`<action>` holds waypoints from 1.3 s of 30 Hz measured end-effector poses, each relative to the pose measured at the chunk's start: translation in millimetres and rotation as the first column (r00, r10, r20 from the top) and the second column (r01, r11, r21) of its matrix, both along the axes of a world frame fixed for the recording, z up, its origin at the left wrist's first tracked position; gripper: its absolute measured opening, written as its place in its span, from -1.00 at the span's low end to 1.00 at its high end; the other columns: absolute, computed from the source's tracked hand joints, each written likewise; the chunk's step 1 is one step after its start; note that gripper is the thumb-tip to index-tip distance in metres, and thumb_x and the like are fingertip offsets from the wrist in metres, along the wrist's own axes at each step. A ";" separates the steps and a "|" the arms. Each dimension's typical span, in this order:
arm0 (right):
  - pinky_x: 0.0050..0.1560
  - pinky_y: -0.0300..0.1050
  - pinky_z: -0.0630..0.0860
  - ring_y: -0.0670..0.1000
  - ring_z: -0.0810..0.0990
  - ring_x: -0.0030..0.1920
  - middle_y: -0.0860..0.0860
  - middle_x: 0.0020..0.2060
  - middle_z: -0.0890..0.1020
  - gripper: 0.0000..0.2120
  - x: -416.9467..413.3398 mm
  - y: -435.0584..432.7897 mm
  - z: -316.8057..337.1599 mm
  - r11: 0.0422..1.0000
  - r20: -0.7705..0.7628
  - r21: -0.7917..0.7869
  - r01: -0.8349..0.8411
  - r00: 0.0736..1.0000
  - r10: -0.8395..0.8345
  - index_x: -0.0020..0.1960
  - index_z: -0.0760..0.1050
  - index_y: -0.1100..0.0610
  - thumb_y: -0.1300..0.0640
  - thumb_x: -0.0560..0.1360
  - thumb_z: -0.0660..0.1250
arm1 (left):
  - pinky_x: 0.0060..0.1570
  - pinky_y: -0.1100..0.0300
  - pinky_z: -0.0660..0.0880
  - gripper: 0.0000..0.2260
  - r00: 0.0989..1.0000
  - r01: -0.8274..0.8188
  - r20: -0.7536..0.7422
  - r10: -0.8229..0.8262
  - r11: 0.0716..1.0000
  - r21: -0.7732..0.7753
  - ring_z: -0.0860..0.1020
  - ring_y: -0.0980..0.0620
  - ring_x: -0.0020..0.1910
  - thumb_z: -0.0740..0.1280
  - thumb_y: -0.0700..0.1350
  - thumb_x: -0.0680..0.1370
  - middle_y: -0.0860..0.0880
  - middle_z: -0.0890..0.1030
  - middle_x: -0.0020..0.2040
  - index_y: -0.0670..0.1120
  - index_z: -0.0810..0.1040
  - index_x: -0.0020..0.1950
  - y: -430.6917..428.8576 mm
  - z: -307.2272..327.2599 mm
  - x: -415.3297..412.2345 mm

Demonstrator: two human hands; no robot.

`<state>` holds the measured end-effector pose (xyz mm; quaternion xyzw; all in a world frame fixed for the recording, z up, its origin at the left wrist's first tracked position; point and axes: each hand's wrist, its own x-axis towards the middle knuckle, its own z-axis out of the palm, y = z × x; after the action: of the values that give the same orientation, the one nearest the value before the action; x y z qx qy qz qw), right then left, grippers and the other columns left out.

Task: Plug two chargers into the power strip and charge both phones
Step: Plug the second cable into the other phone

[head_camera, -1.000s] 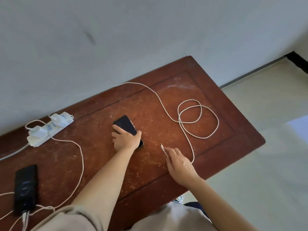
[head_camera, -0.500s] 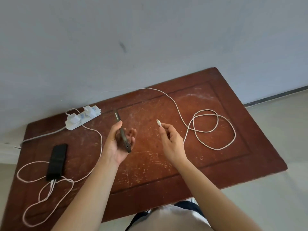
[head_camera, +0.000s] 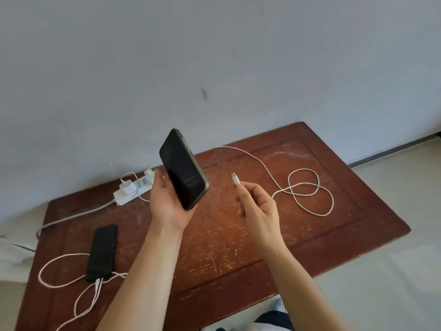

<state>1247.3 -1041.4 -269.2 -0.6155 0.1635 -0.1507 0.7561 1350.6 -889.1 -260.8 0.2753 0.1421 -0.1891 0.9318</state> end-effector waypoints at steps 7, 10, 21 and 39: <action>-0.32 -0.21 0.49 -0.05 0.51 -0.36 -0.02 -0.40 0.58 -0.84 -12.9 38.3 13.7 1.000 -0.005 -0.002 0.024 1.000 -0.024 -0.06 0.67 0.02 -0.03 0.57 0.38 | 0.48 -0.20 0.29 -0.52 0.990 0.138 0.069 -0.122 0.930 -0.342 0.38 -0.25 0.49 0.23 0.15 0.65 -0.20 0.42 0.51 -0.08 0.45 0.49 30.7 5.5 -11.8; -0.26 -0.25 0.56 -0.07 0.59 -0.33 -0.01 -0.36 0.64 -0.84 -14.3 44.5 20.4 0.999 0.014 -0.035 0.027 1.000 -0.026 -0.05 0.69 0.03 -0.02 0.55 0.40 | 0.45 -0.32 0.30 -0.43 0.987 0.163 0.071 -0.147 0.921 -0.354 0.38 -0.34 0.47 0.22 0.24 0.62 -0.26 0.42 0.50 -0.09 0.40 0.51 35.8 6.2 -10.5; -0.43 -0.32 0.39 -0.14 0.45 -0.47 -0.12 -0.46 0.62 -0.87 -30.5 33.5 27.8 0.989 -0.045 -0.132 -0.067 0.997 0.062 -0.11 0.75 0.01 -0.03 0.48 0.49 | 0.11 -0.33 0.58 -0.53 0.996 0.026 -0.076 -0.051 0.954 -0.298 0.61 -0.37 0.21 0.22 0.13 0.64 -0.32 0.62 0.26 -0.22 0.53 0.34 11.6 15.9 -11.6; -0.39 -0.32 0.43 -0.16 0.49 -0.45 -0.10 -0.44 0.65 -0.81 -32.3 42.1 40.9 0.989 -0.084 -0.074 -0.125 0.989 0.119 -0.17 0.75 0.02 -0.06 0.51 0.45 | 0.39 -0.22 0.39 -0.46 0.997 0.078 0.006 -0.079 0.968 -0.237 0.55 -0.24 0.34 0.26 0.25 0.60 -0.18 0.54 0.41 -0.12 0.49 0.41 1.3 15.9 -27.5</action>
<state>1215.0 -999.3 -228.3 -0.6591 0.1494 -0.0860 0.7320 1323.1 -887.8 -244.9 0.1673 0.1091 -0.2418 0.9495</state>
